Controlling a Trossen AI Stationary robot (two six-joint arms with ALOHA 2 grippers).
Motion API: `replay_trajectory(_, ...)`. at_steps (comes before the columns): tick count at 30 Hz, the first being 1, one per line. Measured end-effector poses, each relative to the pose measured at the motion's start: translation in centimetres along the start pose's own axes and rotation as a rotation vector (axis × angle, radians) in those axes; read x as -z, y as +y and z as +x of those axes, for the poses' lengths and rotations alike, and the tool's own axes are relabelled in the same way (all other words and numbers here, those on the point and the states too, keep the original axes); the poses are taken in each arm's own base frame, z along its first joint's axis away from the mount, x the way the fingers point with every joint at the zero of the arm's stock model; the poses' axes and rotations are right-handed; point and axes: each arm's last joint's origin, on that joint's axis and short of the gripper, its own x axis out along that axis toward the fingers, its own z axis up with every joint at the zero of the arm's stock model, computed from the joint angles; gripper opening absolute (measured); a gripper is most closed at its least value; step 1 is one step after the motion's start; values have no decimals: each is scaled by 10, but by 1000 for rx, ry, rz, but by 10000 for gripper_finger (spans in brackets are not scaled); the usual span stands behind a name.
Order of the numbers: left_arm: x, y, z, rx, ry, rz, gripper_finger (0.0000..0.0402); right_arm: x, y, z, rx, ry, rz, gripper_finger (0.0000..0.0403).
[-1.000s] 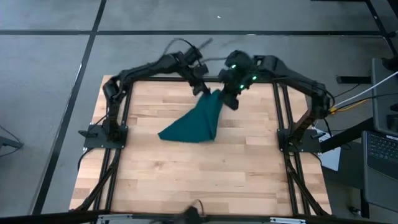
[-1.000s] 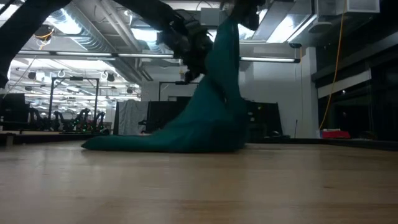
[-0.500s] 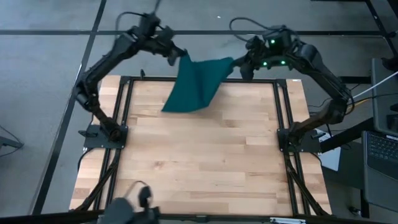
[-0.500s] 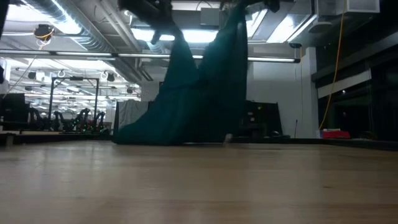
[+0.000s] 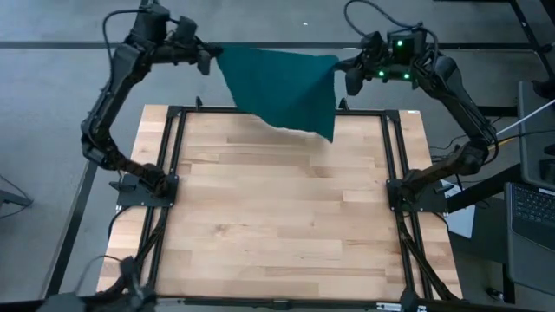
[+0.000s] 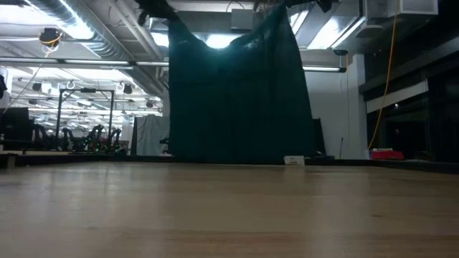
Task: Fold microfiber towels
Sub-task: Fold the dark green napkin
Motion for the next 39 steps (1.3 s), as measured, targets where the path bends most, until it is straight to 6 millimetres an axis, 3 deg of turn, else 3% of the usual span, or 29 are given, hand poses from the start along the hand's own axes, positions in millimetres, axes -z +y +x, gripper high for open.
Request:
replay_trajectory(5,0,13,-20,-30,-18,-14,2,-11,-12,-11,9,-71,19,0)
replay_trajectory(12,0,35,-34,-86,-37,-15,2,-31,-29,-33,36,-142,27,0)
replay_trajectory(16,0,43,-38,-86,-48,-17,2,-34,-37,-33,41,-137,39,0)
replay_trajectory(31,0,40,-36,-48,-53,-40,2,-32,-45,-23,-32,-95,56,0)
replay_trajectory(39,12,19,-22,-9,89,-12,2,-20,-17,-15,-123,45,43,0)
